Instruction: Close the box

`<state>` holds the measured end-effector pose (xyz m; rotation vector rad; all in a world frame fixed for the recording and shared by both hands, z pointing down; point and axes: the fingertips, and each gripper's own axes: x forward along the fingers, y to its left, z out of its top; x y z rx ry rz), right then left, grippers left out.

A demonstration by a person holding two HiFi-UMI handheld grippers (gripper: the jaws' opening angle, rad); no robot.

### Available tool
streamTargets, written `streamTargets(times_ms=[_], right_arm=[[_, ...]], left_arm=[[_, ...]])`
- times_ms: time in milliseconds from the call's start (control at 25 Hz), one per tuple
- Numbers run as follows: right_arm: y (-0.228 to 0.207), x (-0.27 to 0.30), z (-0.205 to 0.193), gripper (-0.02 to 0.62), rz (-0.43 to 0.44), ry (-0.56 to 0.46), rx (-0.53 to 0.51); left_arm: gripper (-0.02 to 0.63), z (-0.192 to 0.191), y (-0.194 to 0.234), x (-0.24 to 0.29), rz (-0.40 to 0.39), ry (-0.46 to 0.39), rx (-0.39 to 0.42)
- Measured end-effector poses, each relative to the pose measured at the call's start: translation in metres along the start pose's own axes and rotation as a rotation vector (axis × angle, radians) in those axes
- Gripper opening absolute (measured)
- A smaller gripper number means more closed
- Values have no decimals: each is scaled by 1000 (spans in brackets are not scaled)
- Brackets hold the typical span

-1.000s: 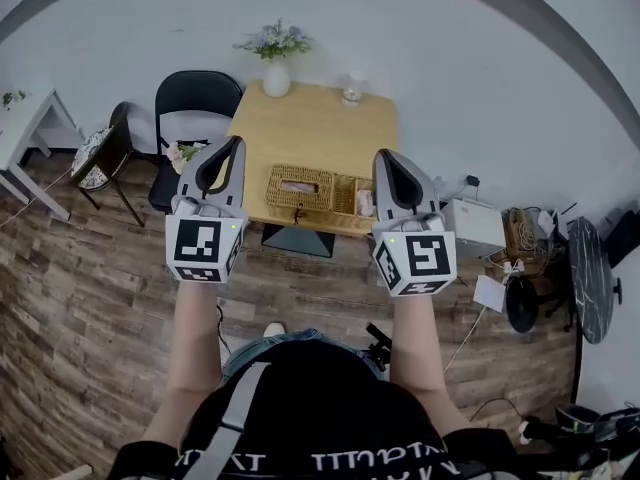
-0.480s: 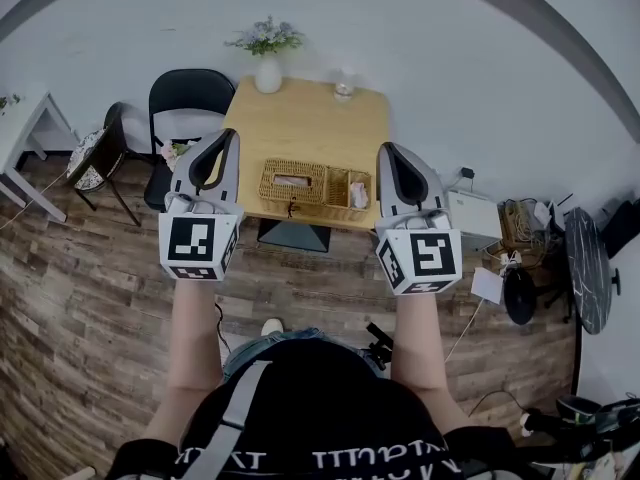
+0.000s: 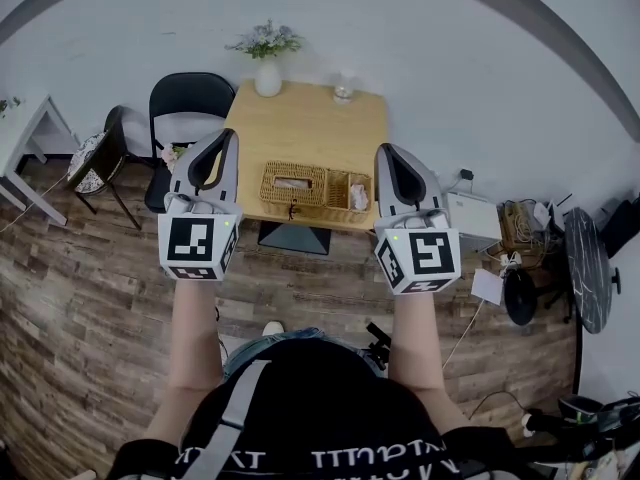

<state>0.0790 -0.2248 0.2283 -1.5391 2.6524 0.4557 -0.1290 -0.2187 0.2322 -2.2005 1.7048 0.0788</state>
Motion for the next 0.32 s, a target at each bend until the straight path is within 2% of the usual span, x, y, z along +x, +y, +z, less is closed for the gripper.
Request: streamTargets(times_ms=[320], right_arm=[[0,2,0,14,-4,-5,2]], left_arm=[[12,1,1,2,3,-4,-4]])
